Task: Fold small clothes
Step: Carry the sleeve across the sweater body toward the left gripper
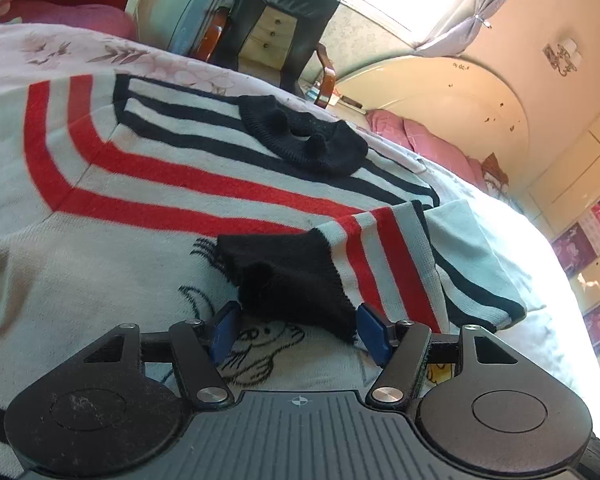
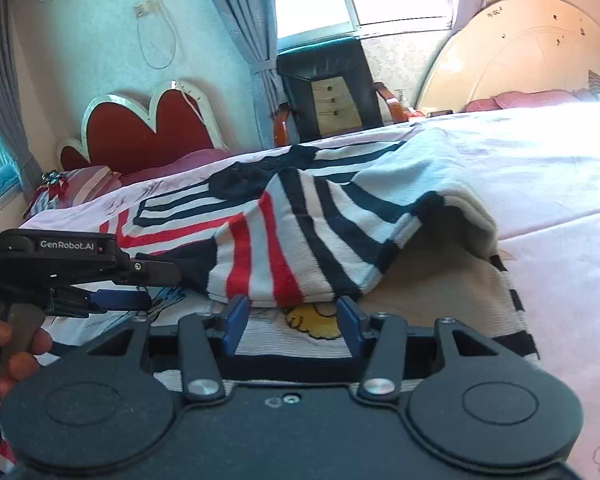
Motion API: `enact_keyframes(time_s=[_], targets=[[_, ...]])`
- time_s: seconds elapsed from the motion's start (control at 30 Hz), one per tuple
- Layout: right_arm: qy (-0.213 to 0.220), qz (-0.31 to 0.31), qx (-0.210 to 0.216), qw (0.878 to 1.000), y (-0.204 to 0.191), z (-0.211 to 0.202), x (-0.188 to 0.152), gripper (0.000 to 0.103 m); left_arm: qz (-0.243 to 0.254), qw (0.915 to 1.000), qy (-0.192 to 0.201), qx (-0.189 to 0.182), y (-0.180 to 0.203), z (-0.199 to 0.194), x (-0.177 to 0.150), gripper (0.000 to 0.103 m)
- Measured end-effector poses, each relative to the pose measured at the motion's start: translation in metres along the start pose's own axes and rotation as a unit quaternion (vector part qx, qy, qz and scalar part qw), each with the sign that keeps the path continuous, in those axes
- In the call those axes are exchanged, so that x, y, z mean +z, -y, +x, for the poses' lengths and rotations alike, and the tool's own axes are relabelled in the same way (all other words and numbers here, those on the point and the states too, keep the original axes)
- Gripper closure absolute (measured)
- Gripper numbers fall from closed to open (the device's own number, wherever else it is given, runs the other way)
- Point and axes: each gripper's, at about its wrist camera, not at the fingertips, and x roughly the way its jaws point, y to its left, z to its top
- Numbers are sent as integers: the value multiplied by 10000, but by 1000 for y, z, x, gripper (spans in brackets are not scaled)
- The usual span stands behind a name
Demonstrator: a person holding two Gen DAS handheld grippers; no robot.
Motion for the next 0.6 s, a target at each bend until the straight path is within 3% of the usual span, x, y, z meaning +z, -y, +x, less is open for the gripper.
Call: enact_keyframes(time_s=[0.03,0.07,0.1,0.2,0.27,0.33,0.4,0.5,0.6], targets=[[30,74,-23,10000,4,-1,0,54,6,10000,20,-28,4,4,2,42],[64,166,-42,9998,7,-1,0,54,-3,10000,7,-68,6,9,4,64],[88,257,-39,9996,10,-1,1,54,-18,9999,-74,-70,5,14,6,98],[118,751,50,9971,25,2,7,54,-139,9998,68,-159,-5,10,12,98],[186,1139,148,9932,36,3,13,54,83,9988,475,11,-14,-13,20,98],[266,1530,267,9875,49,4,17,51,211,9977,597,224,-29,-26,28,98],[273,2032,447,9777,65,13,20,46,138,9981,511,322,-45,-28,34,98],[256,2902,731,9538,88,30,18,46,11,9986,355,385,-63,-26,33,98],[240,3414,669,9372,102,45,19,49,19,9988,321,370,-65,-22,28,98]])
